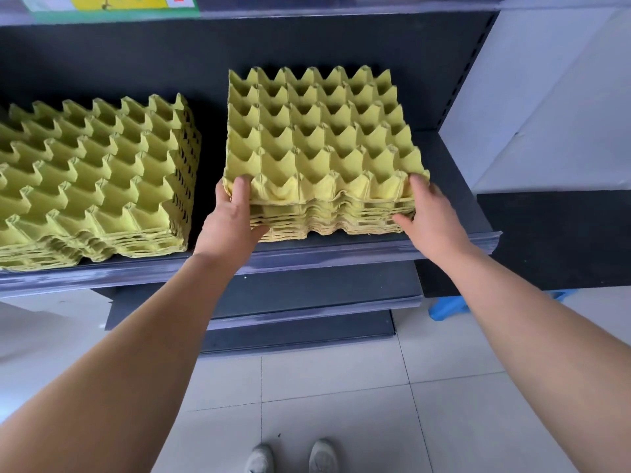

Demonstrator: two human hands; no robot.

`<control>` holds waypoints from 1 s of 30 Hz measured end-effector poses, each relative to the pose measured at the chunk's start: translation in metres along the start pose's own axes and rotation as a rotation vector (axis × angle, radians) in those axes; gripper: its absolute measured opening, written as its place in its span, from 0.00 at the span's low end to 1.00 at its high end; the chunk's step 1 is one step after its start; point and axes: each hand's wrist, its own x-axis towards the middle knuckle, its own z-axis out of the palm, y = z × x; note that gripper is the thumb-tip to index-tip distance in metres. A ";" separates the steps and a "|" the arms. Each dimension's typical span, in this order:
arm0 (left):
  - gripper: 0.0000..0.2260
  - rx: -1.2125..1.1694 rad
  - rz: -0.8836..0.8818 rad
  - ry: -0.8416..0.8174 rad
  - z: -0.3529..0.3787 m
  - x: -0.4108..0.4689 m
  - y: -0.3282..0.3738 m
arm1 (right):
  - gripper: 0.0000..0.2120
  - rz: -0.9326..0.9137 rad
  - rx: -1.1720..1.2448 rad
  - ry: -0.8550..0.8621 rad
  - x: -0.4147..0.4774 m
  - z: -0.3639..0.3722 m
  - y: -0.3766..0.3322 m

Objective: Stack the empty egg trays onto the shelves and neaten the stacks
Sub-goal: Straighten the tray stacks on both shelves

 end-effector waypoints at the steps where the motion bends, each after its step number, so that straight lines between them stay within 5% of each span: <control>1: 0.32 0.005 -0.005 -0.010 0.001 0.000 0.000 | 0.25 0.007 0.023 -0.023 -0.001 0.000 0.000; 7: 0.36 -0.069 0.039 -0.020 -0.005 -0.003 0.007 | 0.32 0.009 0.142 -0.120 -0.002 -0.003 -0.001; 13: 0.33 -0.337 0.033 0.110 -0.014 0.004 0.013 | 0.27 0.095 0.331 -0.063 0.004 -0.006 -0.004; 17: 0.29 -0.348 0.022 0.100 -0.009 0.001 0.026 | 0.28 0.118 0.304 -0.031 0.004 -0.010 0.005; 23: 0.40 -0.293 -0.013 0.083 -0.014 0.008 0.025 | 0.34 0.171 0.274 -0.030 -0.002 -0.020 0.014; 30: 0.37 -0.284 -0.043 0.034 -0.019 0.013 0.034 | 0.32 0.172 0.241 -0.034 0.002 -0.026 0.013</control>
